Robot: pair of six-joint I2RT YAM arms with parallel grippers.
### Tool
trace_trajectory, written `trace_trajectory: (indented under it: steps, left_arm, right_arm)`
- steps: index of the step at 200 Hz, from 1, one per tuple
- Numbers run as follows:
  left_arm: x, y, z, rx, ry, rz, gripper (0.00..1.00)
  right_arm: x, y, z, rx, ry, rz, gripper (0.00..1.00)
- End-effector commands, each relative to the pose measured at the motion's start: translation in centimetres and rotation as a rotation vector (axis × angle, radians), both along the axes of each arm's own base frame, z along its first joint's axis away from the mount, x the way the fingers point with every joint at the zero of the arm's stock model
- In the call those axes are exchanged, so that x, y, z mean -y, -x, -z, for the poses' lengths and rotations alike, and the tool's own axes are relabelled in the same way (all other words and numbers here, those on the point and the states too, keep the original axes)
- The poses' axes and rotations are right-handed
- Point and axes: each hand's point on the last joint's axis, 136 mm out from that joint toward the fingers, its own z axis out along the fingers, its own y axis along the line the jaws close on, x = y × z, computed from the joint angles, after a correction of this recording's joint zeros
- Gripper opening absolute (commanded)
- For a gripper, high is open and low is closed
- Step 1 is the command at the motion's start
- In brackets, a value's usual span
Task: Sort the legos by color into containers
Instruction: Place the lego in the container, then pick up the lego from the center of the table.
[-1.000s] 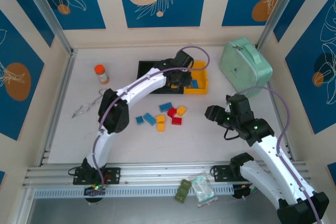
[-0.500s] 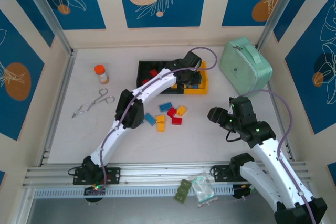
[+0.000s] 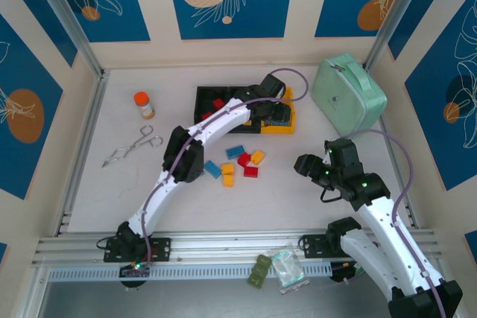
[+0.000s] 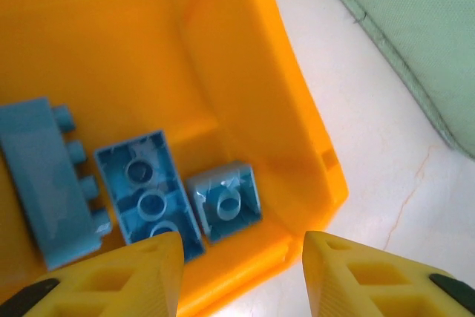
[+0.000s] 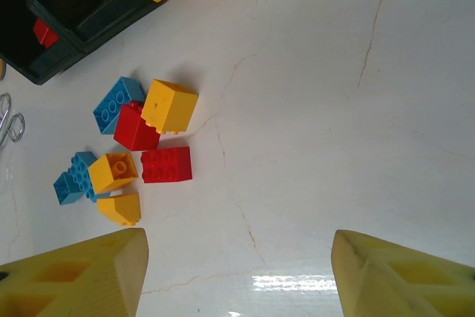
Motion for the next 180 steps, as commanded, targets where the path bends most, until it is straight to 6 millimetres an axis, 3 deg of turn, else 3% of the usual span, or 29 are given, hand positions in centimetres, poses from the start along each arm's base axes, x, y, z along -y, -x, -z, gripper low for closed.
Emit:
trace_trajectory:
  steps: [1, 48, 111, 180]
  left_arm:
    - [-0.6, 1.6, -6.6, 0.088, 0.067, 0.038, 0.46]
    - [-5.4, 5.5, -7.6, 0.088, 0.002, 0.04, 0.5]
    - [-13.9, 10.9, -4.3, 0.049, -0.16, -0.018, 0.53]
    - [-23.9, 15.2, -0.3, -0.03, -0.275, -0.271, 0.61]
  right_arm:
    - [-0.3, 0.1, -0.4, 0.005, -0.026, -0.01, 0.67]
    - [-1.8, 0.1, -1.1, 0.035, -0.047, -0.082, 0.67]
    - [-6.0, 0.4, -1.6, 0.067, -0.02, -0.251, 0.67]
    - [-10.9, 0.1, -1.3, 0.074, -0.015, -0.422, 0.67]
